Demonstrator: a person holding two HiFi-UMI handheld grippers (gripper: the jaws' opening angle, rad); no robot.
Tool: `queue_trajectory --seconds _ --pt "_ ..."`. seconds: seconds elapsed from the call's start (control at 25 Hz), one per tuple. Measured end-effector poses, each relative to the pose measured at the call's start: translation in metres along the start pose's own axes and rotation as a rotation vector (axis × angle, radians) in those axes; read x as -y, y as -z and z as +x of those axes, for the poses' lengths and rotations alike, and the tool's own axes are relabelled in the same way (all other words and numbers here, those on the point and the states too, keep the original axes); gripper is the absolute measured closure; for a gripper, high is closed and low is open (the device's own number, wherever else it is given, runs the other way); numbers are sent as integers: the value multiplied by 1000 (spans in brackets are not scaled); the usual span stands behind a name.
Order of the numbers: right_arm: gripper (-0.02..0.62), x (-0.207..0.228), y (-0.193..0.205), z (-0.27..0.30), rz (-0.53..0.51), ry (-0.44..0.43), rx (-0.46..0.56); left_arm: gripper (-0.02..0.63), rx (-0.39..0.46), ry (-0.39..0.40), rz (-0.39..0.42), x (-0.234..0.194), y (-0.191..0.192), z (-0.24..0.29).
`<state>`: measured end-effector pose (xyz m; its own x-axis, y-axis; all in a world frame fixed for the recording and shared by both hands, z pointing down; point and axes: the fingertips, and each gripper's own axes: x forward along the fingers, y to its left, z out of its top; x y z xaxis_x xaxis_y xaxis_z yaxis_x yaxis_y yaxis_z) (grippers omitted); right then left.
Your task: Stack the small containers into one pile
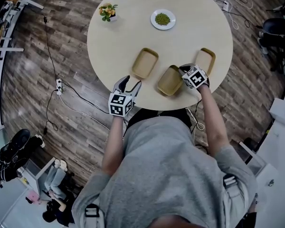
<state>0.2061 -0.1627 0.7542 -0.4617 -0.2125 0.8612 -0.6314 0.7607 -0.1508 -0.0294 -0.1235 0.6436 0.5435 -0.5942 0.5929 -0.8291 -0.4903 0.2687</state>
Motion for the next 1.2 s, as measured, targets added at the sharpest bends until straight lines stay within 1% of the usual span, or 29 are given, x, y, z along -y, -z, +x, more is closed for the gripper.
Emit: queue_trajectory --seconds 0.24,0.48,0.68,0.92,1.2 --pt "578 -11 -2 -12 37 -5 13 339 11 24 23 3 1 -12" --pt "578 -21 -11 -18 27 -32 4 339 24 39 63 6 0 -21" --pt "578 -24 -22 -21 32 -53 6 339 41 39 63 5 -1 -28" --pt "578 -34 -40 -23 -12 -111 0 339 56 21 45 6 1 -35" --pt "578 -42 -66 -11 -31 -155 0 339 57 9 33 4 2 -38"
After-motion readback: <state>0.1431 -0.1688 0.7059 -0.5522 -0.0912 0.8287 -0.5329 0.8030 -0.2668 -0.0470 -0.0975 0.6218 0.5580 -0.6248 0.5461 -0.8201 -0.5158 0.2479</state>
